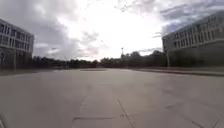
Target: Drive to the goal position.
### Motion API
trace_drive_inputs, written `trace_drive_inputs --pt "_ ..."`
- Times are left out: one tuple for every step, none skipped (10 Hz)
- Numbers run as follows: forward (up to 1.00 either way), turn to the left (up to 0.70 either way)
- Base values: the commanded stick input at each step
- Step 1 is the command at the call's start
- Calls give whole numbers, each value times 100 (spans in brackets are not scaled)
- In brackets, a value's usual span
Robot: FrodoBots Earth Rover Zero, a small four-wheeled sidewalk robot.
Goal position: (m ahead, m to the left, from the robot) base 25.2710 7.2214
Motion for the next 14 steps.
trace_drive_inputs --pt "70 -21" --pt "70 -13" --pt "70 -4" --pt "70 0" --pt "70 0" --pt "70 0" --pt "70 0" --pt "70 0" --pt "70 0" --pt "70 0" --pt "70 0" --pt "70 0" --pt "70 0" --pt "70 0"
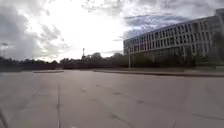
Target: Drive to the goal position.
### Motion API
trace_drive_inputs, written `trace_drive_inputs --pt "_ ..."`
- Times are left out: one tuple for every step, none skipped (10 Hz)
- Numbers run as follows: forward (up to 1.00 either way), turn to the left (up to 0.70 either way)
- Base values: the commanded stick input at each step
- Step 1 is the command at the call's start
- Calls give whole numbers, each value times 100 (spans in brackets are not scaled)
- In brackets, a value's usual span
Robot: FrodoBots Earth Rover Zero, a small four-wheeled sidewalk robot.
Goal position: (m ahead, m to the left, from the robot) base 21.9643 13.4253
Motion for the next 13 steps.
trace_drive_inputs --pt "70 0" --pt "70 0" --pt "70 0" --pt "70 2" --pt "70 35" --pt "70 27" --pt "70 19" --pt "70 11" --pt "70 3" --pt "70 0" --pt "70 0" --pt "70 0" --pt "70 0"
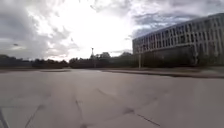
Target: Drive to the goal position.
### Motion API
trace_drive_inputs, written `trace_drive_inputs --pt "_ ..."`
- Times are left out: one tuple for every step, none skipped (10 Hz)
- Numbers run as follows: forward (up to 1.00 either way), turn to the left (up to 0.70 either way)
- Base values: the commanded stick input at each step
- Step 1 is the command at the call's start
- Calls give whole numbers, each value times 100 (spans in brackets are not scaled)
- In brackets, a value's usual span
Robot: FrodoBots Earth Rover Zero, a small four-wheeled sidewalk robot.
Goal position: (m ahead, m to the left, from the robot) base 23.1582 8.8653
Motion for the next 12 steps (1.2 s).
trace_drive_inputs --pt "70 0" --pt "70 0" --pt "70 0" --pt "70 0" --pt "70 0" --pt "70 0" --pt "70 0" --pt "70 0" --pt "70 0" --pt "70 0" --pt "70 0" --pt "70 0"
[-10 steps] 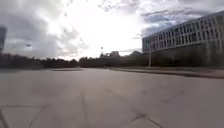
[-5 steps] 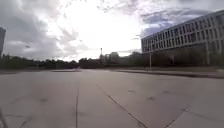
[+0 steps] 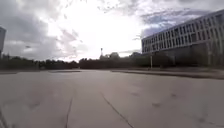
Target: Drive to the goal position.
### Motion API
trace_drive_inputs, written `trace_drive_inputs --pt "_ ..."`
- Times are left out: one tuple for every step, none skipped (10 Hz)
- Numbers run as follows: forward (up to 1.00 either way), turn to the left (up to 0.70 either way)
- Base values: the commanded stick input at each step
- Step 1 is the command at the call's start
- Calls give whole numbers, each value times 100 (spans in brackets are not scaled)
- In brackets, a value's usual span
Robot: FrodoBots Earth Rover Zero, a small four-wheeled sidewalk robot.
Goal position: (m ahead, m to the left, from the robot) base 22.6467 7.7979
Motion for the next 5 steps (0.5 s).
trace_drive_inputs --pt "70 0" --pt "70 0" --pt "70 0" --pt "70 0" --pt "70 0"
